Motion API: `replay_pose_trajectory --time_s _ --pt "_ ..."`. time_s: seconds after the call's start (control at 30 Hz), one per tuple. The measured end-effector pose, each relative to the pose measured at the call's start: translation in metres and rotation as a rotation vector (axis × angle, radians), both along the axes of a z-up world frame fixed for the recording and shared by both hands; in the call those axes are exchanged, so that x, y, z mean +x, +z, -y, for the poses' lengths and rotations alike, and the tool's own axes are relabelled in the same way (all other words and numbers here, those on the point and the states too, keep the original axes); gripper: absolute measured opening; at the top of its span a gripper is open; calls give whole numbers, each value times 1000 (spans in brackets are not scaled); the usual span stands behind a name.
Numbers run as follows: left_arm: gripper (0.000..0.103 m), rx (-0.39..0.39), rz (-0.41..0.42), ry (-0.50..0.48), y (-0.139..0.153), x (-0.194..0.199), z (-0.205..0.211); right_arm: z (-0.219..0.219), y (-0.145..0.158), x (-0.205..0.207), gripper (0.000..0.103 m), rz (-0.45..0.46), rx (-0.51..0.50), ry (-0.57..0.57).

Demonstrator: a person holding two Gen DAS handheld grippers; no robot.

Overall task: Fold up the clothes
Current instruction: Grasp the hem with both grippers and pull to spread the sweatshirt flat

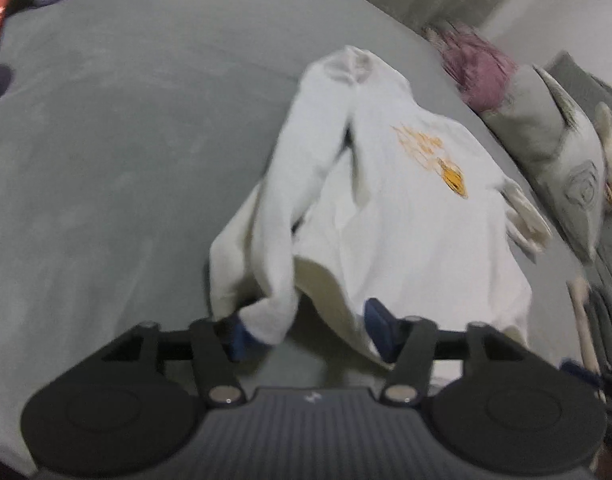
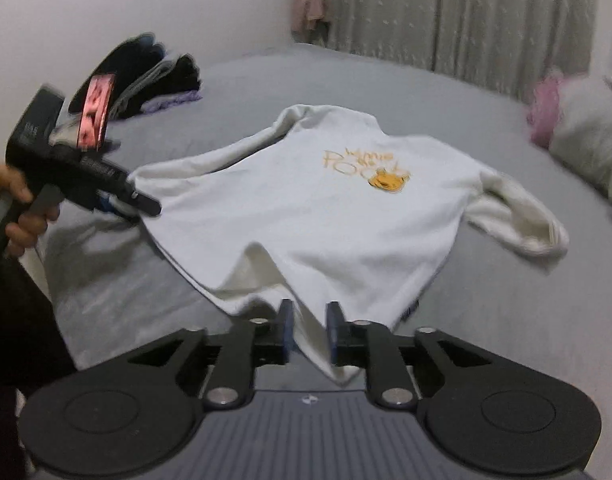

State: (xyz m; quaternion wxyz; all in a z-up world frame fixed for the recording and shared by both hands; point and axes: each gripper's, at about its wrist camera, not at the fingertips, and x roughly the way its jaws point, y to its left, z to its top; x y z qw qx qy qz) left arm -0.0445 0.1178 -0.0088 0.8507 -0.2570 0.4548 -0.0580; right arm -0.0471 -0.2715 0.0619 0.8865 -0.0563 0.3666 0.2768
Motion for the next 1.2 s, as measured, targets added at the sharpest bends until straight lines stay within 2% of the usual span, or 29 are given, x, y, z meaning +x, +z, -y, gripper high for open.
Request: replay_pose_trajectory --time_s 0.07,0.17,0.27,0.4,0.47,0.6,0.67,0.73,0.8,0.83,0.93,1.1,1.13,1.17,1.2 --pt "70 29 78 -15 15 -2 -8 15 -1 7 34 -49 74 -71" --pt "72 98 153 -12 32 -4 -16 32 -8 16 34 -117 146 -167" --pt "72 138 172 -40 40 -4 -15 28 -13 24 34 -147 107 -180" --pt "72 231 228 -216 43 -6 -1 8 -26 26 34 -155 5 -149" --pt "72 353 306 -319 41 -16 10 -4 -35 26 34 -139 -40 -139" --pt "72 385 337 -377 29 -24 12 -22 -52 23 34 -45 -111 -180" --pt "72 405 342 -410 22 -29 14 -34 -64 18 36 57 -143 -242" --pt "72 445 367 -456 18 -37 19 -44 -74 8 36 178 -184 -256" --pt "72 493 411 -508 16 -48 25 -44 -77 0 24 249 -217 -258" --pt "73 514 435 -525 15 -53 28 -41 -75 -2 13 260 -225 -267" --pt "73 558 487 -528 13 -58 36 -22 -61 -4 9 240 -190 -343" --pt "71 644 565 -570 7 -64 57 17 -38 -12 8 193 -87 -438" --pt "67 669 567 -585 4 -64 61 20 -38 -12 8 183 -91 -444" --pt "57 695 567 -598 0 -64 65 23 -39 -13 8 173 -94 -450" --pt "53 730 547 -594 -4 -61 67 24 -41 -13 8 161 -94 -451"
